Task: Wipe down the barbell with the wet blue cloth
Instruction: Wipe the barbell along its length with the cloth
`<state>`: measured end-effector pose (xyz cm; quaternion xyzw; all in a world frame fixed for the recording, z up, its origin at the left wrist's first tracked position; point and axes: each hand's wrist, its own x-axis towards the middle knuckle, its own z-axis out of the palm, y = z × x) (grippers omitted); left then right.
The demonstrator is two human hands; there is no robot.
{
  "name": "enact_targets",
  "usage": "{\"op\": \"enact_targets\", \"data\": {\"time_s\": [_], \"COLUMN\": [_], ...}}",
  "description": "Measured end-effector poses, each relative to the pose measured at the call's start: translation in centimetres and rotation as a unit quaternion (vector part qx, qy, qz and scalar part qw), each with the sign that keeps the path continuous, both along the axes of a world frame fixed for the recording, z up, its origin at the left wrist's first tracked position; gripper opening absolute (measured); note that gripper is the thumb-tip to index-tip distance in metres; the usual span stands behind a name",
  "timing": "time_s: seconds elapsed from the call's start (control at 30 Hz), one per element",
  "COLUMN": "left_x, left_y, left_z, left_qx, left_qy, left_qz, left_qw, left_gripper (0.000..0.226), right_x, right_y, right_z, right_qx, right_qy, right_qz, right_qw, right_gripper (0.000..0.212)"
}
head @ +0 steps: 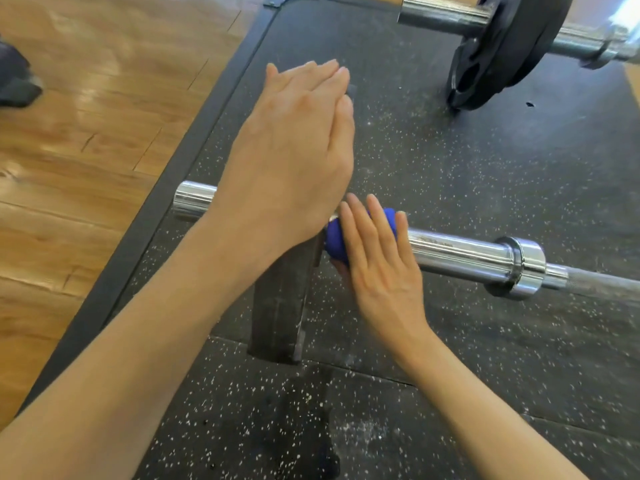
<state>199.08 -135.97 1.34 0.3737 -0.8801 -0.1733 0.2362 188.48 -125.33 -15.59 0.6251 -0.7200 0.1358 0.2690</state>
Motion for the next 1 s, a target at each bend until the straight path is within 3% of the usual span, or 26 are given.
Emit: {"op": "enact_targets", "data": {"time_s": [0.13, 0.2, 0.37, 0.53, 0.77, 0.87, 1.0], "left_x": [-0.8, -1.0, -0.9, -0.7, 0.9, 1.9, 3.5], "left_y": [-0.9, -1.1, -1.6, -0.5, 1.9, 2.9, 5.1], "left_z": [0.2, 0.1, 0.1, -0.1, -1.2, -1.7, -2.2], "left_qx": [0.006, 0.01, 0.016, 0.008, -0.015, -0.032, -0.05], "left_qy": [-0.021, -0.019, -0.011, 0.003, 0.041, 0.046, 0.055], "left_qz": [0.001, 0.003, -0.002, -0.001, -0.01, -0.015, -0.015], "left_qw": [1.0, 1.0, 1.0, 1.0, 0.999, 0.998, 0.997], "left_gripper": [0.043, 0.043, 0.045, 0.053, 0.054, 0.056, 0.055], "right_x": [-2.1, -0.7, -1.8, -3.5, -2.0, -2.0, -2.5], "right_y": [2.3, 0.6, 0.2, 2.9, 2.5, 3.3, 4.7], "right_z": [-0.2, -0.3, -0.1, 0.7, 3.2, 4.8, 8.0], "right_qx": [-0.022, -0.029, 0.035, 0.015, 0.011, 0.041, 0.072], "right_qy": [-0.028, -0.041, 0.032, -0.102, -0.278, -0.3, -0.245], "right_qz": [-0.052, -0.052, 0.018, 0.003, 0.015, 0.029, 0.066], "right_qw": [0.998, 0.997, 0.999, 0.995, 0.96, 0.953, 0.965], "right_gripper": [0.067, 0.076, 0.082, 0.057, 0.049, 0.051, 0.051]}}
